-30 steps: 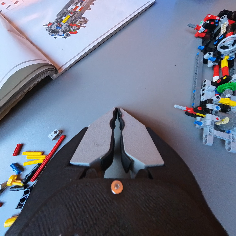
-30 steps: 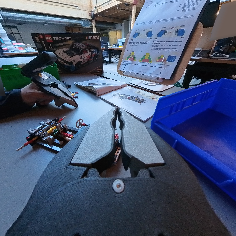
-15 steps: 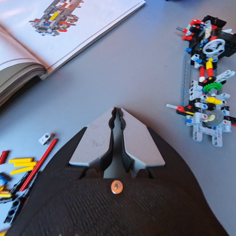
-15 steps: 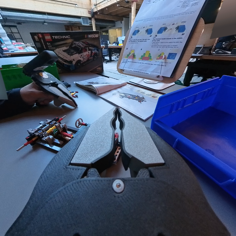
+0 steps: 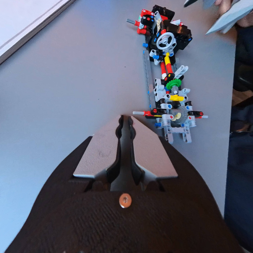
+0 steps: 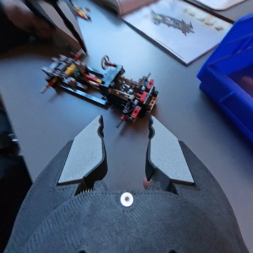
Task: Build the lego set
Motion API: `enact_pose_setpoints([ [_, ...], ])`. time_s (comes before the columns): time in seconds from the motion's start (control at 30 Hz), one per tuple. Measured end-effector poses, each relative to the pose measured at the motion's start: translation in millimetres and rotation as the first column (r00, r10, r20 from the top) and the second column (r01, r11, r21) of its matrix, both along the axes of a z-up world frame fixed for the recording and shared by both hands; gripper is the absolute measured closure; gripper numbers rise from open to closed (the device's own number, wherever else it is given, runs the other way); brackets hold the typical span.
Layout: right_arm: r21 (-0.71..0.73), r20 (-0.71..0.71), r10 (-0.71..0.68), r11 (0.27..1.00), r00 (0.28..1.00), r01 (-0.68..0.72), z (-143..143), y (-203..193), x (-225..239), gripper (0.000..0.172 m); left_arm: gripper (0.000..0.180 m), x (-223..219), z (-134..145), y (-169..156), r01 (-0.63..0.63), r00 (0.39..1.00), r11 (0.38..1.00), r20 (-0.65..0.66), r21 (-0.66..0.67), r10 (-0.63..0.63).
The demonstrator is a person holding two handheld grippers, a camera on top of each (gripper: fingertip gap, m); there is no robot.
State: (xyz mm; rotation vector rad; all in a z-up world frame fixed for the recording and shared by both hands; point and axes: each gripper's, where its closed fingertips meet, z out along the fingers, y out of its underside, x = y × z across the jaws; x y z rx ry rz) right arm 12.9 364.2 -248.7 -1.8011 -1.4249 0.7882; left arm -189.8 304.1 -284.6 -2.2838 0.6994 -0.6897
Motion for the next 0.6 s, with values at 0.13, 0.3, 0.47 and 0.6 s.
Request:
enact_pose_setpoints([
  [0.13,0.064,0.196,-0.065,0.997,0.978,0.053,-26,16,0,0.114,0.170,2,1,-3,0.016,0.999,1.000,0.030,-0.017,-0.015],
  [0.3,0.085,0.255,0.003,0.996,0.967,-0.025,-31,29,-25,0.124,0.173,25,1,-23,0.144,0.990,0.990,0.014,-0.009,-0.144],
  [0.47,0.159,0.294,0.010,0.986,0.956,-0.059,-26,49,-51,0.109,0.173,44,1,-41,0.258,0.966,0.966,0.013,-0.007,-0.258],
  [0.6,0.138,0.262,0.058,0.986,0.963,-0.097,-18,42,-55,0.104,0.168,52,2,-57,0.351,0.936,0.936,-0.005,0.015,-0.351],
])
